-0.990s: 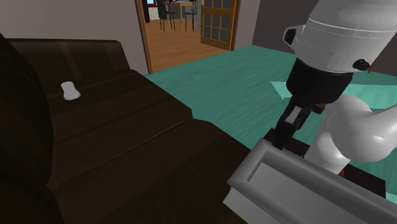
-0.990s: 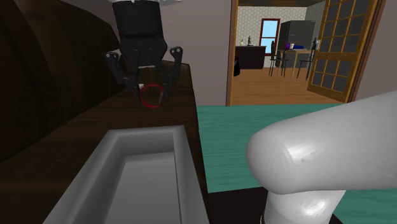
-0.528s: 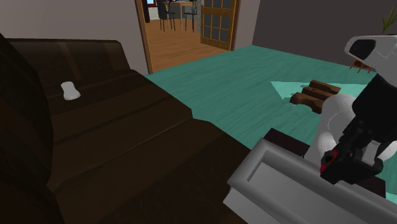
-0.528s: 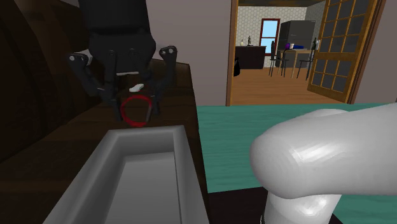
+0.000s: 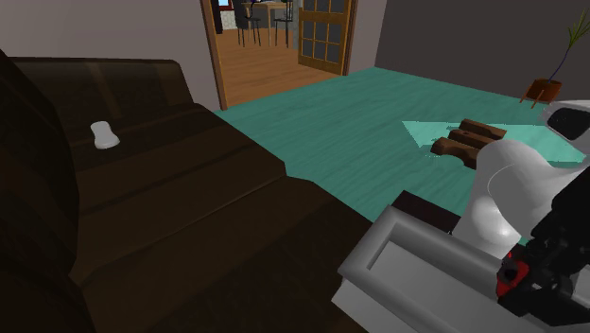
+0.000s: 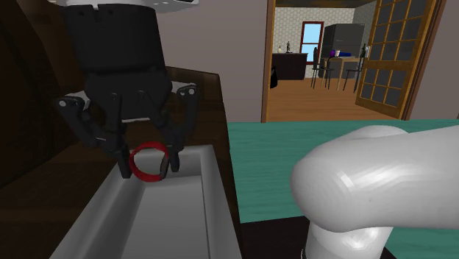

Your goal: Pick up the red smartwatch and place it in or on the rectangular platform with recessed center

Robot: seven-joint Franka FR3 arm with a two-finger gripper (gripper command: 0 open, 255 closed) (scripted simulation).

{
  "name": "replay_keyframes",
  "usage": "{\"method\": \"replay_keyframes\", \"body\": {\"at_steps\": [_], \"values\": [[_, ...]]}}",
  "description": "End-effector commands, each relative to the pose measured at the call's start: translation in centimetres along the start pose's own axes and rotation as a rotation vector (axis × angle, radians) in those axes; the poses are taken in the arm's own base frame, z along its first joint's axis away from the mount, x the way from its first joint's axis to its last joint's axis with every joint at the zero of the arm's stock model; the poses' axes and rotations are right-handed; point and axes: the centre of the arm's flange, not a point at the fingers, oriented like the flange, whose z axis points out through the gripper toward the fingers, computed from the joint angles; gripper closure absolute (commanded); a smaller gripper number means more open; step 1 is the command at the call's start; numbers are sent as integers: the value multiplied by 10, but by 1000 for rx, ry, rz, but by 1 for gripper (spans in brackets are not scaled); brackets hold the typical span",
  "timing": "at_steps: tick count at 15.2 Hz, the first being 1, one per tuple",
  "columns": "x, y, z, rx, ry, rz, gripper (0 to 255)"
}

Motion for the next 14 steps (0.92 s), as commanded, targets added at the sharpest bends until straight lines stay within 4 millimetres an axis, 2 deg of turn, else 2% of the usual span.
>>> {"method": "replay_keyframes", "body": {"at_steps": [1, 6, 14], "values": [[-1, -1, 11, 0, 0, 0, 255], [-2, -3, 36, 0, 0, 0, 255], [-2, -3, 36, 0, 0, 0, 255]]}}
